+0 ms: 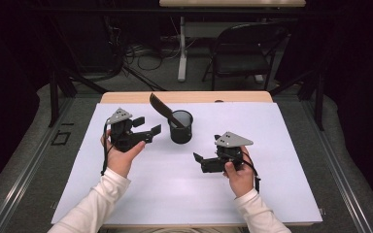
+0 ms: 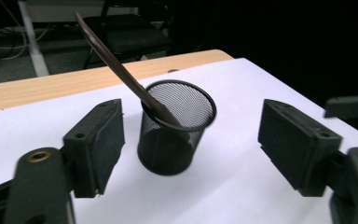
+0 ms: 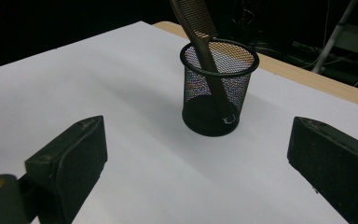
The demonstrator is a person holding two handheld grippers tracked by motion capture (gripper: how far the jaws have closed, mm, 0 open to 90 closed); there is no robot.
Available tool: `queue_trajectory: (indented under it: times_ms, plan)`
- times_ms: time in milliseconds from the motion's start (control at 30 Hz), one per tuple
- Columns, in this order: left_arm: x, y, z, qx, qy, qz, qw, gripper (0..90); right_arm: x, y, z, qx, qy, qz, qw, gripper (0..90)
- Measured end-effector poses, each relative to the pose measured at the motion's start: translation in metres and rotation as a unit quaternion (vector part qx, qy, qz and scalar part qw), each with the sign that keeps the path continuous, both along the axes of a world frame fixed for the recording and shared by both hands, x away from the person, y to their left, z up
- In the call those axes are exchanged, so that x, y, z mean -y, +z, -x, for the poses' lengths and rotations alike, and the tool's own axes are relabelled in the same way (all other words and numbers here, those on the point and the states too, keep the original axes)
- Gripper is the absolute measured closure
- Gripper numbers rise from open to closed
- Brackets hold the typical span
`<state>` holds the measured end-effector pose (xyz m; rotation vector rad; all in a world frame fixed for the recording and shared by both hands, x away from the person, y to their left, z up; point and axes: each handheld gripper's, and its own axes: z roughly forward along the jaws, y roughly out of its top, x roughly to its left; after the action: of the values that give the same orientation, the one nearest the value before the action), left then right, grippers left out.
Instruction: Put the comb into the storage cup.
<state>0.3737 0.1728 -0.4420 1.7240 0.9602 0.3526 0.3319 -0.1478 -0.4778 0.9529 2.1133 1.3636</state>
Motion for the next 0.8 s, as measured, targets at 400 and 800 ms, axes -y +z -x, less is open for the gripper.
queue_trajectory:
  times_ms: [400,800]
  plan:
    - [-0.022,-0.004,0.030,0.011,-0.043,-0.002,0.9990,16.0,-0.004,0.004,0.004,0.002,0.006,-0.002,1.0000,4.7]
    - [-0.035,-0.005,0.054,0.032,-0.069,-0.013,0.9970,16.0,-0.004,0.013,0.012,-0.004,0.020,-0.016,0.9997,4.7]
